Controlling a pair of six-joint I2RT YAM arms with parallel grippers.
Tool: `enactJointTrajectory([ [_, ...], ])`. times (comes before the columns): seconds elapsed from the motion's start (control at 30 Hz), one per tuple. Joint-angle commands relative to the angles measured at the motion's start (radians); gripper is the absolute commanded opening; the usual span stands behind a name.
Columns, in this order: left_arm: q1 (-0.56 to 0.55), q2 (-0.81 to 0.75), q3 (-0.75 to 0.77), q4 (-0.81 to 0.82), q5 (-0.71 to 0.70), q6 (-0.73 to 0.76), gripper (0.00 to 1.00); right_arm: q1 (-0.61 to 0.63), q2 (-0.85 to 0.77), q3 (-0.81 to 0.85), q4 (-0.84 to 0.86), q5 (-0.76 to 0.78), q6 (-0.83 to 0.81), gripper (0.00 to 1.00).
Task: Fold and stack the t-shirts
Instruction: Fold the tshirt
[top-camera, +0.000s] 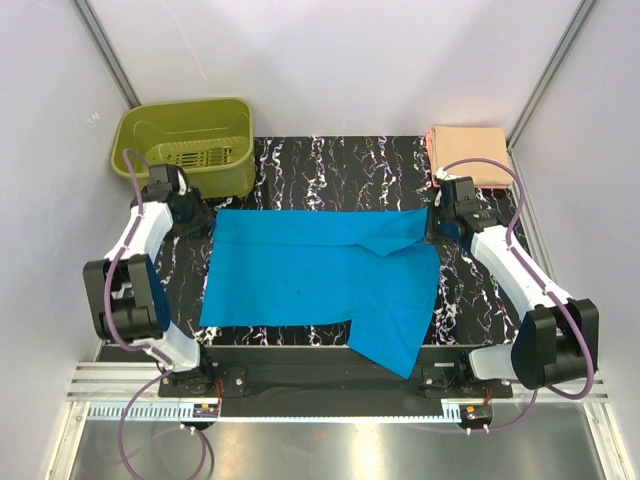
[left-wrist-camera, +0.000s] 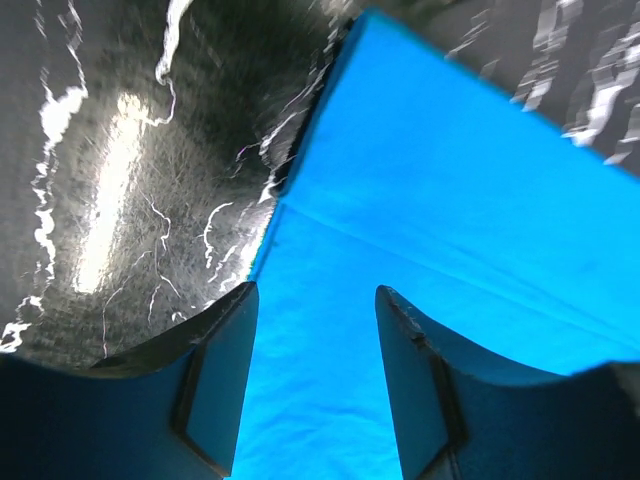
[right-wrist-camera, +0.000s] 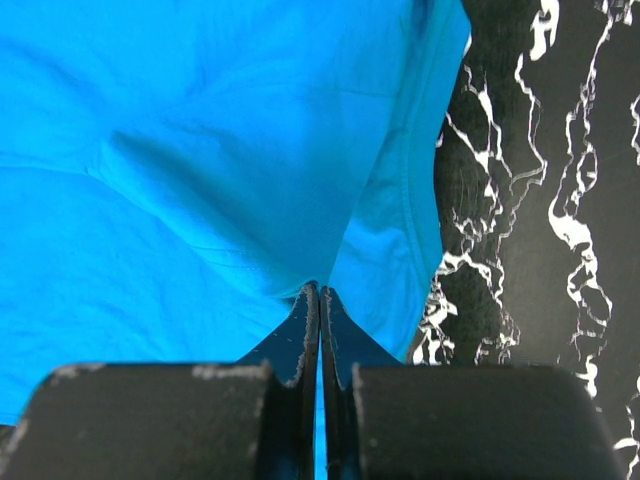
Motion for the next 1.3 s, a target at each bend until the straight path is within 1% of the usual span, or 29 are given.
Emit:
enactJointTrajectory([
  [0.0, -0.026, -0.072, 0.001, 0.014, -0.006, -0.023, 0.55, -0.004, -0.006, 0.027, -0.043, 0.009, 0.020, 0.00],
  [0.17, -0.104, -0.135, -0.048, 0.022, 0.003, -0.009, 0.57, -0.004, -0.011, 0.005, -0.075, -0.008, 0.062, 0.04],
  [0.2, -0.133, -0.140, -0.079, 0.029, 0.009, -0.011, 0.57, -0.004, -0.006, -0.001, -0.092, -0.047, 0.071, 0.06],
  [0.27, -0.150, -0.147, -0.102, 0.035, 0.014, -0.003, 0.54, -0.005, -0.002, -0.004, -0.119, -0.092, 0.115, 0.13],
  [0.3, -0.196, -0.146, -0.111, 0.034, 0.008, -0.002, 0.53, -0.004, -0.006, -0.015, -0.141, -0.142, 0.134, 0.17],
  [0.33, -0.210, -0.141, -0.113, 0.026, -0.009, -0.003, 0.53, -0.004, -0.012, -0.024, -0.144, -0.167, 0.169, 0.28],
  [0.37, -0.219, -0.137, -0.113, 0.028, -0.009, -0.006, 0.52, -0.002, -0.018, -0.030, -0.147, -0.184, 0.186, 0.37],
  [0.43, -0.250, -0.121, -0.098, 0.017, -0.017, 0.003, 0.52, -0.011, -0.041, -0.038, -0.146, -0.178, 0.227, 0.53],
  [0.47, -0.259, -0.099, -0.084, 0.006, -0.027, 0.009, 0.52, -0.014, -0.046, -0.036, -0.129, -0.161, 0.229, 0.63],
  [0.53, -0.270, -0.068, -0.036, -0.029, -0.043, 0.023, 0.52, -0.047, -0.022, -0.022, -0.052, -0.123, 0.234, 0.70],
  [0.57, -0.271, -0.043, -0.018, -0.037, -0.052, 0.036, 0.52, -0.071, 0.003, -0.004, -0.035, -0.117, 0.234, 0.70],
  [0.6, -0.273, -0.036, 0.016, -0.047, -0.058, 0.041, 0.52, -0.094, 0.073, 0.046, -0.009, -0.121, 0.231, 0.69],
  [0.67, -0.273, -0.017, 0.043, -0.061, -0.063, 0.055, 0.52, -0.157, 0.159, 0.109, 0.002, -0.120, 0.226, 0.64],
  [0.7, -0.273, -0.003, 0.066, -0.064, -0.064, 0.055, 0.52, -0.174, 0.240, 0.161, 0.029, -0.130, 0.218, 0.56],
  [0.77, -0.274, 0.017, 0.085, -0.069, -0.067, 0.055, 0.50, -0.197, 0.310, 0.200, 0.061, -0.165, 0.212, 0.49],
  [0.8, -0.274, 0.041, 0.099, -0.070, -0.072, 0.054, 0.49, -0.229, 0.368, 0.236, 0.092, -0.182, 0.189, 0.41],
  [0.87, -0.274, 0.064, 0.116, -0.075, -0.075, 0.047, 0.48, -0.234, 0.422, 0.304, 0.101, -0.186, 0.168, 0.42],
  [0.9, -0.274, 0.086, 0.120, -0.077, -0.077, 0.046, 0.47, -0.237, 0.467, 0.323, 0.107, -0.190, 0.148, 0.43],
  [0.93, -0.274, 0.092, 0.122, -0.078, -0.072, 0.043, 0.46, -0.238, 0.483, 0.338, 0.112, -0.190, 0.146, 0.48],
  [1.03, -0.274, 0.107, 0.123, -0.074, -0.074, 0.032, 0.46, -0.255, 0.541, 0.384, 0.127, -0.198, 0.149, 0.51],
  [1.13, -0.274, 0.132, 0.129, -0.072, -0.095, 0.027, 0.46, -0.260, 0.587, 0.422, 0.141, -0.247, 0.154, 0.52],
  [1.27, -0.274, 0.185, 0.174, -0.089, -0.121, 0.034, 0.47, -0.261, 0.653, 0.459, 0.155, -0.314, 0.178, 0.52],
])
